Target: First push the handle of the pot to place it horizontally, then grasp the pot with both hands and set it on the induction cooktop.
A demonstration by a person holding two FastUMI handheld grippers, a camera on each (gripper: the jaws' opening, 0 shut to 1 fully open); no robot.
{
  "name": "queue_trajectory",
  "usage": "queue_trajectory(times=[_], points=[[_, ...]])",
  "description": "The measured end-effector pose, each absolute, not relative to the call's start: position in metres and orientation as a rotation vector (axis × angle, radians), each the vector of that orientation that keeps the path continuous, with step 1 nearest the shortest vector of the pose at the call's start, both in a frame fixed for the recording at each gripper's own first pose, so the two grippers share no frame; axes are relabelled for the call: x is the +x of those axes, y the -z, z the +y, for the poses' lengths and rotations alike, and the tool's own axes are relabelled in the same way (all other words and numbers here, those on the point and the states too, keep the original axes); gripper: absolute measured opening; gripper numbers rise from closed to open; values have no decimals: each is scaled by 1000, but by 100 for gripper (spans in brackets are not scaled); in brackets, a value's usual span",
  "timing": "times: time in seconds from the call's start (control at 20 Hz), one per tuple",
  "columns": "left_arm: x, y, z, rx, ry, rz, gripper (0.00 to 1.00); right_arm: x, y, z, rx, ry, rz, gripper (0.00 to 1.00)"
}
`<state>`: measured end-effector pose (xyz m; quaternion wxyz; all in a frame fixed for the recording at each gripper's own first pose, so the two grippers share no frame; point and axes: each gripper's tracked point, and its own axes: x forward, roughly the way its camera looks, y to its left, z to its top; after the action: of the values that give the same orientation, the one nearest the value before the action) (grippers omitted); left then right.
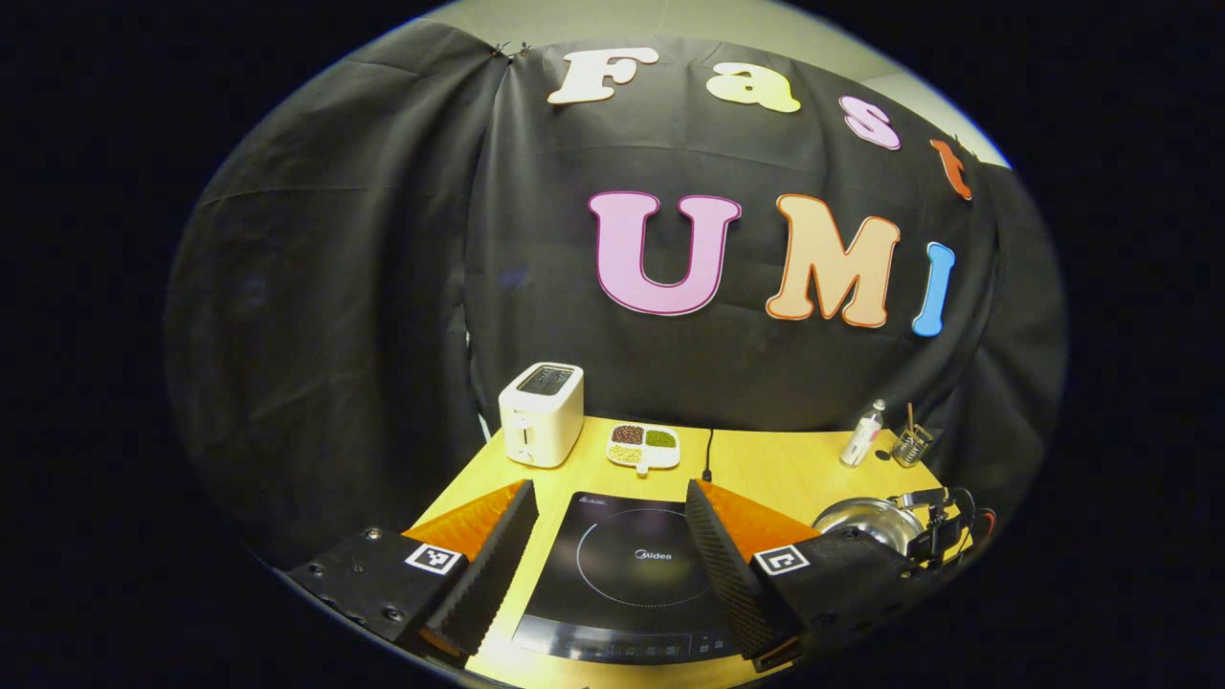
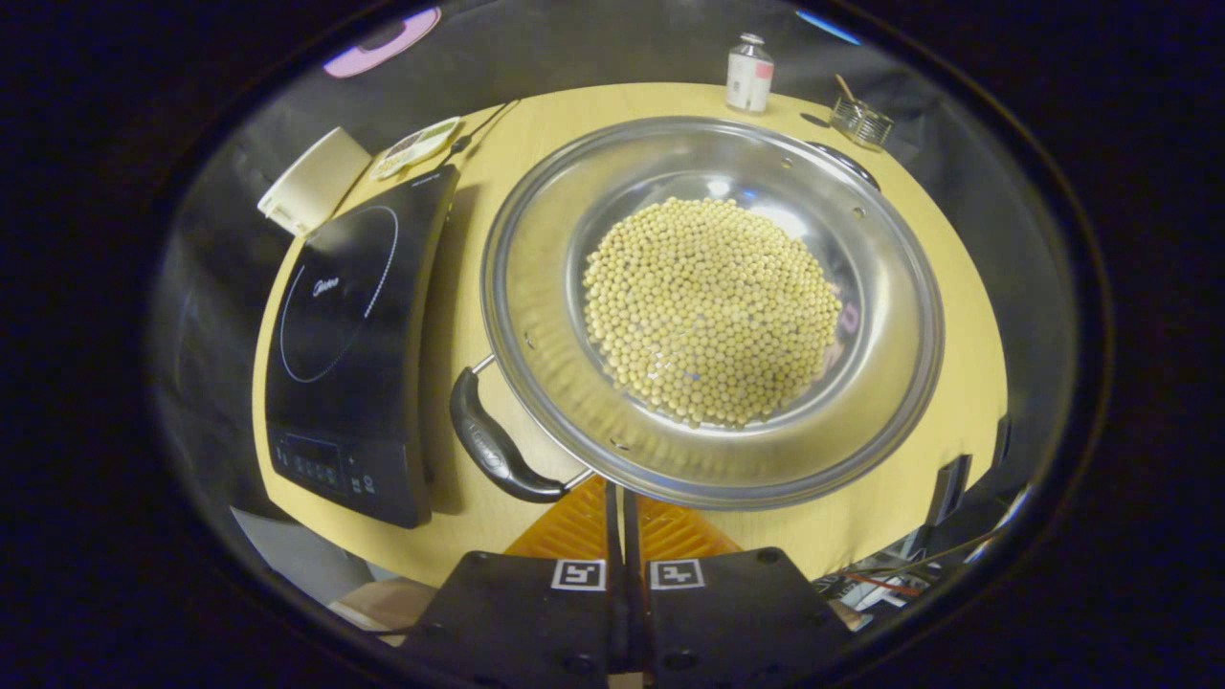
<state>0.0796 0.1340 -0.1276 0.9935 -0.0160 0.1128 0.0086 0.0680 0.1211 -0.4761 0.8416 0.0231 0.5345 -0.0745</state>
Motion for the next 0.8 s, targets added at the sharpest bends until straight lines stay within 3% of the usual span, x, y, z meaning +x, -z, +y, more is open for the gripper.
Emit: queue_trajectory(times=[0.1, 0.15, 0.2, 0.25, 0.8], points=[[81, 132, 129, -35, -3, 235, 91, 77, 476, 128, 107, 173, 1107, 0], [81, 134, 127, -35, 3, 241, 95, 80, 477, 134, 139, 179, 1095, 0], [81, 135, 127, -35, 8, 244, 92, 85, 477, 139, 172, 182, 1082, 3], [81, 136, 126, -34, 11, 248, 95, 89, 478, 146, 203, 185, 1068, 3], [84, 142, 120, -32, 45, 254, 95, 132, 477, 178, 333, 244, 980, 0]])
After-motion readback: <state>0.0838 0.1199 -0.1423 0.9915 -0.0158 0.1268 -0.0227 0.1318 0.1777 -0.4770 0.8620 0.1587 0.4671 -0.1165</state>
